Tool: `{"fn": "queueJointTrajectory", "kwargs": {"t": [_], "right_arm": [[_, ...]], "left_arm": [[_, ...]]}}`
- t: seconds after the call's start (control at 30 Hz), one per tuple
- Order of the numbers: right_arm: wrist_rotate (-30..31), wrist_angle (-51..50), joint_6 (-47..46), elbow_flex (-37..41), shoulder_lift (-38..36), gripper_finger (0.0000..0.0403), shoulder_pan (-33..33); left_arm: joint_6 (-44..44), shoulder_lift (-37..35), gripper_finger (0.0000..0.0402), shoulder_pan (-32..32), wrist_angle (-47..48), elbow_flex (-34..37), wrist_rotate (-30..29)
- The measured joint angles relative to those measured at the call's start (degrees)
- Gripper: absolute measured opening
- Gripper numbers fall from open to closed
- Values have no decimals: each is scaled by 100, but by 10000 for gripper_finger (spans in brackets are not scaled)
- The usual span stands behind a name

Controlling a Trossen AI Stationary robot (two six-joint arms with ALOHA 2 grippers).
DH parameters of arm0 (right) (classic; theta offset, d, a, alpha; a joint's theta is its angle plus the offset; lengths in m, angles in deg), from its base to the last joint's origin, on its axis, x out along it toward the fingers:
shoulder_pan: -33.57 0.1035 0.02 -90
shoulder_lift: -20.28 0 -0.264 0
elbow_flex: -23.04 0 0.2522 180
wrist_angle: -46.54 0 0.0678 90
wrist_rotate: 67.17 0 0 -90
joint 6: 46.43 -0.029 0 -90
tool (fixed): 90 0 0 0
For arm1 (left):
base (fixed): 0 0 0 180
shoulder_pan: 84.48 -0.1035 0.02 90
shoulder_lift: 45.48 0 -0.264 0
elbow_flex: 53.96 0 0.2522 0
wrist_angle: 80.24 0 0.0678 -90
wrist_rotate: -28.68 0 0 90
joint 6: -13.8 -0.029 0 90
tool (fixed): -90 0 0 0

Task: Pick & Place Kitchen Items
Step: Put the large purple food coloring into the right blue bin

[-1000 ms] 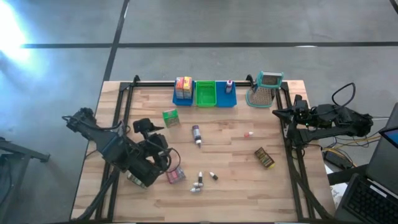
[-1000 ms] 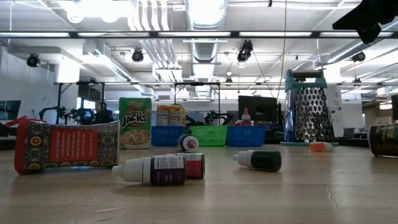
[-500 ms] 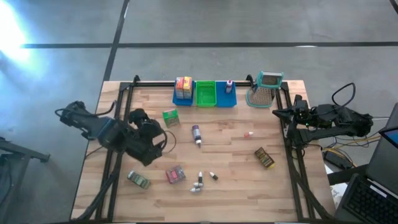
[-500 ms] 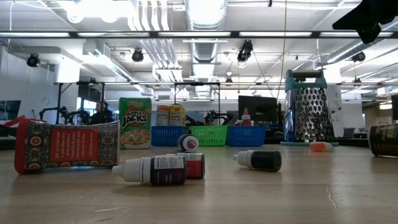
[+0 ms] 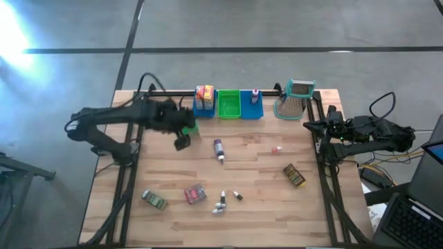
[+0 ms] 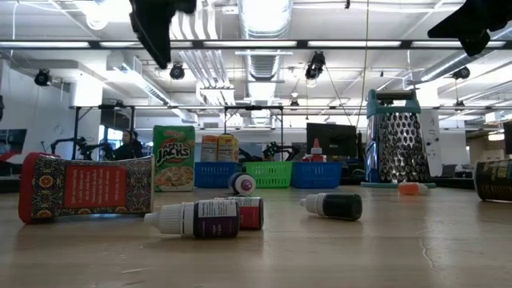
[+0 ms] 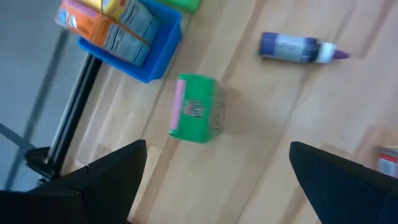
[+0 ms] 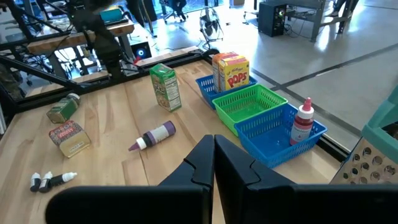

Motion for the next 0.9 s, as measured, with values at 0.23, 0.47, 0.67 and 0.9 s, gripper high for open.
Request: {"fn": "queueJointTrajectory", "kwargs": {"t": [0.23,0.47,0.67,0.9], "right_arm": [[0,0,0,2,-2,8,0],[0,0,0,2,0,8,-2],[0,0,0,1,-1,8,-2],[0,0,0,1,-1,8,-2]], "left_arm": [[-829,2,399,-1150,-695,555,1172],[-1143,100,399,-1586,-722,673,1374],[-1303,122,399,-1542,-822,673,1384],[-1545,111,399,-1018,-1843,673,1608]]}}
